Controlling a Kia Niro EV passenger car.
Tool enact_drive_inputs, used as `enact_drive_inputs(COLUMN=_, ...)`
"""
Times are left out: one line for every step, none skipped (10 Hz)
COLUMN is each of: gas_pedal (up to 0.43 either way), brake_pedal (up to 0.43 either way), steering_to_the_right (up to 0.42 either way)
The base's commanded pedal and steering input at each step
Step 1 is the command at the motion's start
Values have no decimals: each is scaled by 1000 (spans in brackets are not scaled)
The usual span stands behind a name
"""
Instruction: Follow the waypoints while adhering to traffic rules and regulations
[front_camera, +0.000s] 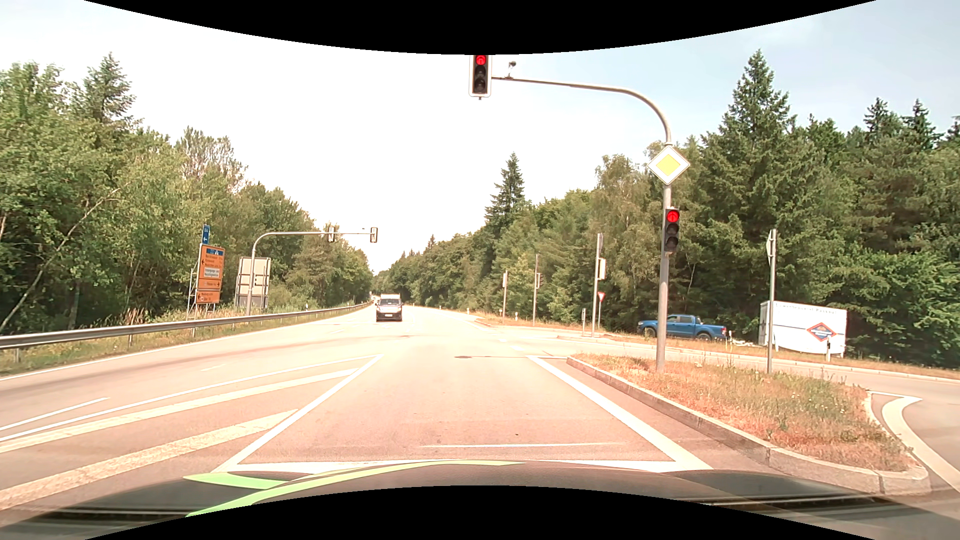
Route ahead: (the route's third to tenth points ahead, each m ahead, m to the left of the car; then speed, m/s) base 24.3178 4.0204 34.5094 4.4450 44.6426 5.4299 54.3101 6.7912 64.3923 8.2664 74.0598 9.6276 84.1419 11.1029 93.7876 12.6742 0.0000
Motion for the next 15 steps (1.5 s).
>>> enact_drive_inputs(gas_pedal=0, brake_pedal=262, steering_to_the_right=-14)
enact_drive_inputs(gas_pedal=0, brake_pedal=262, steering_to_the_right=-15)
enact_drive_inputs(gas_pedal=0, brake_pedal=262, steering_to_the_right=-15)
enact_drive_inputs(gas_pedal=0, brake_pedal=262, steering_to_the_right=-14)
enact_drive_inputs(gas_pedal=0, brake_pedal=262, steering_to_the_right=-15)
enact_drive_inputs(gas_pedal=0, brake_pedal=256, steering_to_the_right=-15)
enact_drive_inputs(gas_pedal=0, brake_pedal=262, steering_to_the_right=-15)
enact_drive_inputs(gas_pedal=0, brake_pedal=262, steering_to_the_right=-14)
enact_drive_inputs(gas_pedal=0, brake_pedal=256, steering_to_the_right=-14)
enact_drive_inputs(gas_pedal=0, brake_pedal=232, steering_to_the_right=-14)
enact_drive_inputs(gas_pedal=0, brake_pedal=146, steering_to_the_right=-15)
enact_drive_inputs(gas_pedal=0, brake_pedal=0, steering_to_the_right=-14)
enact_drive_inputs(gas_pedal=0, brake_pedal=0, steering_to_the_right=-15)
enact_drive_inputs(gas_pedal=0, brake_pedal=0, steering_to_the_right=-15)
enact_drive_inputs(gas_pedal=0, brake_pedal=0, steering_to_the_right=-15)
